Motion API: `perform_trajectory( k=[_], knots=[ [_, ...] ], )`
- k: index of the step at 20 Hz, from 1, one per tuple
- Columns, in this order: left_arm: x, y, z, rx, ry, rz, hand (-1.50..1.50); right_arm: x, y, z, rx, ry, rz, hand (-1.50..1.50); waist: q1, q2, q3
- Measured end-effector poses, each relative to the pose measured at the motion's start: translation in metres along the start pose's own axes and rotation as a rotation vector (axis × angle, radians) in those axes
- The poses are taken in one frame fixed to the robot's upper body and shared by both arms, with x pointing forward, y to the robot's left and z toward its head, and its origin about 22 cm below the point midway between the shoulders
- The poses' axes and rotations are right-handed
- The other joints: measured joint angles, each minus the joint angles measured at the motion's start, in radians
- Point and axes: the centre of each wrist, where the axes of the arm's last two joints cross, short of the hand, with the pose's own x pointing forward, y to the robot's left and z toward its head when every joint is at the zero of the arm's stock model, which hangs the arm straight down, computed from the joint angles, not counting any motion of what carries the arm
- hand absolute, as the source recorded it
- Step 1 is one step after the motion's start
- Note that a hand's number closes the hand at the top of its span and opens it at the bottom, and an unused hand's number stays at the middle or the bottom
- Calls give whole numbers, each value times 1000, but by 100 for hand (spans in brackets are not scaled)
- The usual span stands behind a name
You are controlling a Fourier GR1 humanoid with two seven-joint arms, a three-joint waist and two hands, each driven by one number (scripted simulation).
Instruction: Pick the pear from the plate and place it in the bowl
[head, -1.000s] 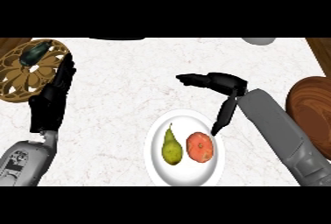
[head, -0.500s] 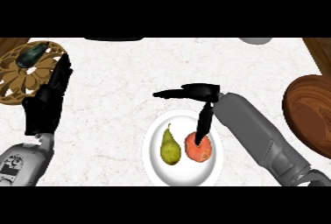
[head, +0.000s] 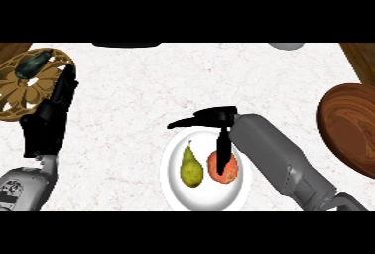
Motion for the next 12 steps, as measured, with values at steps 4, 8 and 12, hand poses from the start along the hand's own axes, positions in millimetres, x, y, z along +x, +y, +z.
perform_trajectory(
  k=[4, 8, 12],
  knots=[
    [0, -1, 0, 0, 2, 1, 0, -6, 13, -13, 11, 6, 1, -150, -1, 0, 0],
    [-1, -5, -1, 3, 0, 0, 0, -7, 20, -25, 21, 1, 3, -150, -2, -2, 0],
    [-1, -7, 2, 3, 5, 4, 0, -9, 26, -31, 27, -7, 4, -150, 1, -3, 0]
  ],
)
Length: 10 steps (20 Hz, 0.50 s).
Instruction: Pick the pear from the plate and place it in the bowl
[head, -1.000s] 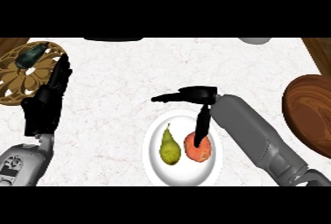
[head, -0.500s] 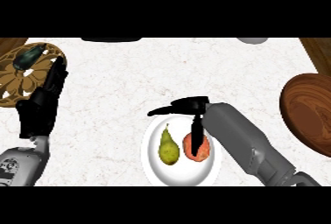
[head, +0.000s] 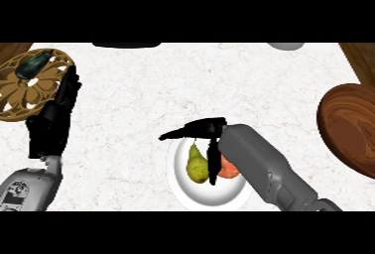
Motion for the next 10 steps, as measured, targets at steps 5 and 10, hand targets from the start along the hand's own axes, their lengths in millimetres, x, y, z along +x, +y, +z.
perform_trajectory(
  k=[5, 10],
  knots=[
    [5, -2, -2, -4, -12, 0, 0, -4, 10, -3, -1, -19, 40, 150, 5, -4, -1],
    [7, 0, -3, -13, -11, -2, 0, -3, 15, -5, -35, -77, 92, 150, 6, -5, -1]
  ],
)
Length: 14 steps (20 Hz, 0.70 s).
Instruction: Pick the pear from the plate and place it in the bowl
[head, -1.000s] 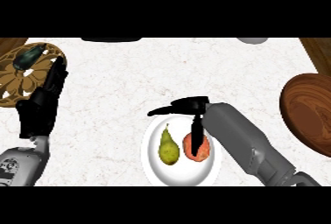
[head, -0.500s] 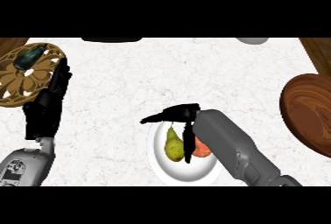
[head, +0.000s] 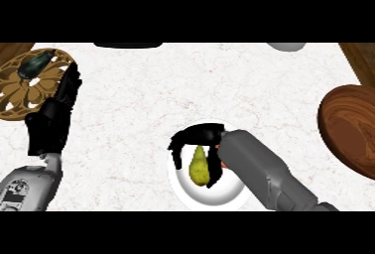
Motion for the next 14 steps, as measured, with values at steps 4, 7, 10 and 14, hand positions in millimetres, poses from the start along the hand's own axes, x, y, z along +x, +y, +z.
perform_trajectory(
  k=[4, 7, 10, 14],
  knots=[
    [0, -4, 5, -6, -1, 1, 0, -2, 5, -1, -19, -33, -3, 150, 3, -1, 0],
    [-4, -3, 7, 1, 1, 6, 0, -2, 5, -2, -32, -60, -9, 150, 1, 0, 1],
    [-3, 2, 6, 9, 7, 0, 0, -1, 4, -1, -48, -86, -6, 150, -5, 2, 2],
    [-5, 4, 6, 26, 29, -5, 0, 0, 4, -3, -219, 89, -13, 150, -28, -10, 2]
  ],
)
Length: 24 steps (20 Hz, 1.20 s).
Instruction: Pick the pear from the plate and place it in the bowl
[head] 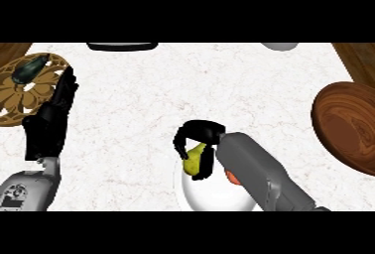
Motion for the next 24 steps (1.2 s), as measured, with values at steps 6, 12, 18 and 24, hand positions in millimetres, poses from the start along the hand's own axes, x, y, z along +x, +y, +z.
perform_trajectory(
  k=[6, 12, 18, 24],
  knots=[
    [-9, 11, 3, 32, 39, -16, 0, -5, -15, 7, -381, 407, 17, 150, -50, -26, -5],
    [-17, 15, 6, 43, 55, -21, 0, 37, -45, -2, -809, 496, -14, 150, -57, -34, -5],
    [-17, 18, 7, 56, 61, -18, 0, 72, -52, -6, -1101, 577, -9, 150, -79, -40, -5],
    [-17, 25, 10, 71, 60, -24, 0, 90, -62, 13, -1294, 669, 4, 150, -90, -33, -4]
  ],
)
